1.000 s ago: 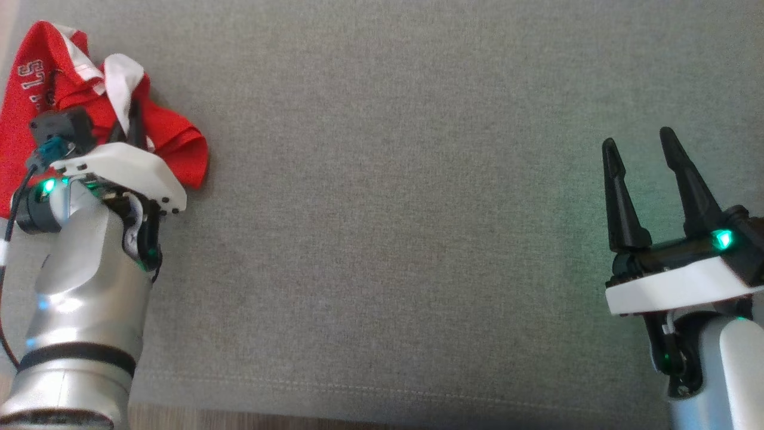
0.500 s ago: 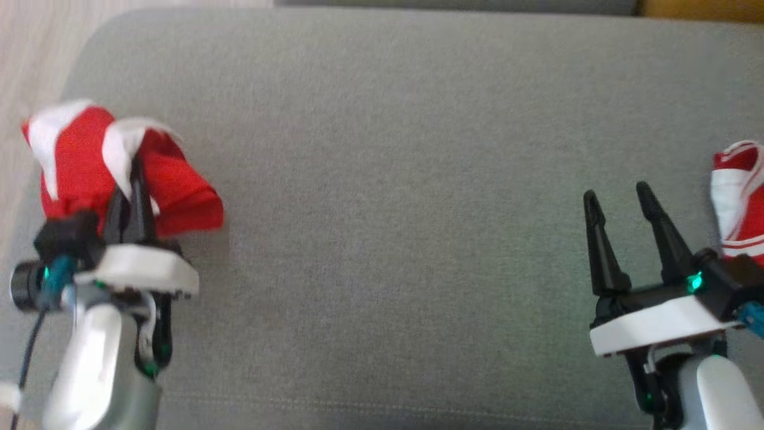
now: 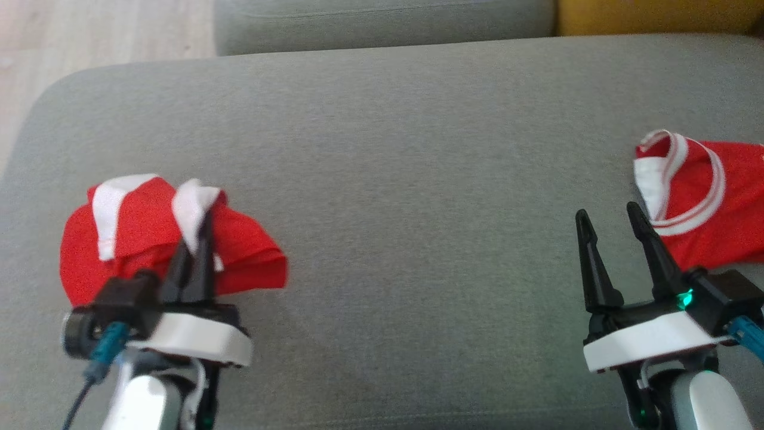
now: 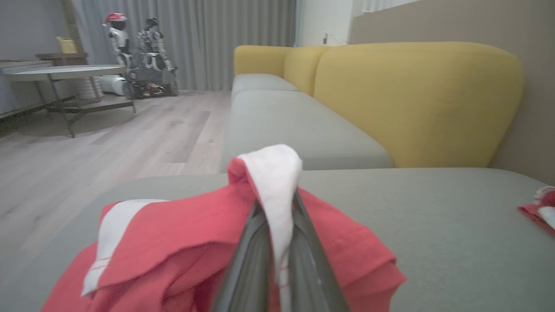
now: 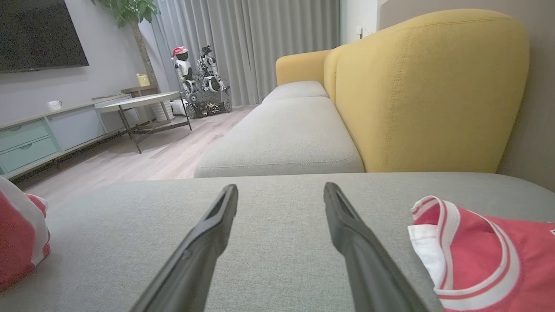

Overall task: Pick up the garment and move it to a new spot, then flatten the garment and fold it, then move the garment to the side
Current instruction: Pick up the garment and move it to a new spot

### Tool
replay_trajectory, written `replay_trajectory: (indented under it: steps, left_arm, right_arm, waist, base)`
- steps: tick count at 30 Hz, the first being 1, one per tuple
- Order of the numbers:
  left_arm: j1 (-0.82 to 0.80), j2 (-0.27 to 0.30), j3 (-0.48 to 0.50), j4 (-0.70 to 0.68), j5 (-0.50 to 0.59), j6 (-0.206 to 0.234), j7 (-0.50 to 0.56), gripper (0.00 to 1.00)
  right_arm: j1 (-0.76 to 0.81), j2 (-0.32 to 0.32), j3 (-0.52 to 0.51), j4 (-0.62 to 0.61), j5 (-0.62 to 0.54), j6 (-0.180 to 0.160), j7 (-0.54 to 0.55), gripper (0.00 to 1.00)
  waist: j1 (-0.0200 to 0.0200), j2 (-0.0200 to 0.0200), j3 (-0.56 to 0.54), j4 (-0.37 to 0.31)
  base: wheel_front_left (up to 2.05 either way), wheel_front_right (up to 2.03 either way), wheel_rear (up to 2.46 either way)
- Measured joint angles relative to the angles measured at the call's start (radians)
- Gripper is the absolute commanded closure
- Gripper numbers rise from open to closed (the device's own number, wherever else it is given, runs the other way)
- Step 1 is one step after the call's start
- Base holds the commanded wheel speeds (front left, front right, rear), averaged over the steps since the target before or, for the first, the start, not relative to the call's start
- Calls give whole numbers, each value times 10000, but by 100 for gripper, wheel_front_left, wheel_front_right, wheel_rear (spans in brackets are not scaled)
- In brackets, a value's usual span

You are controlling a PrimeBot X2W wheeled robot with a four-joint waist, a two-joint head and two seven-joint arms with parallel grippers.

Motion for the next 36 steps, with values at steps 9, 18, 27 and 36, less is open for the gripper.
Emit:
replay_trajectory:
  steps: [9, 18, 27, 36]
  left_arm:
    - [-1162, -430, -1377, 662, 27, -803, 268, 100]
    - [-2711, -920, -2719, 2546, 368, -1615, 614, 100]
    - [-3458, -1160, -3601, 4205, 330, -1971, 767, 0]
    - [-3486, -1246, -3595, 3574, 94, -1542, -27, 0]
  right_arm:
    - [-55, 44, 92, -33, 107, 0, -2, 0]
    - [-377, 54, 221, 238, 571, 0, -368, 0]
    - [-520, 58, 244, 706, 874, 0, -826, 0]
    - [-699, 63, 121, 794, 734, 0, -859, 0]
  waist:
    - [0, 0, 295, -1117]
    - [0, 0, 1024, -2612]
    - [0, 0, 1874, -3585]
    - [0, 0, 1588, -2915]
  base:
    - [0, 0, 0]
    - [0, 0, 0]
    - [0, 0, 0]
    - [0, 0, 0]
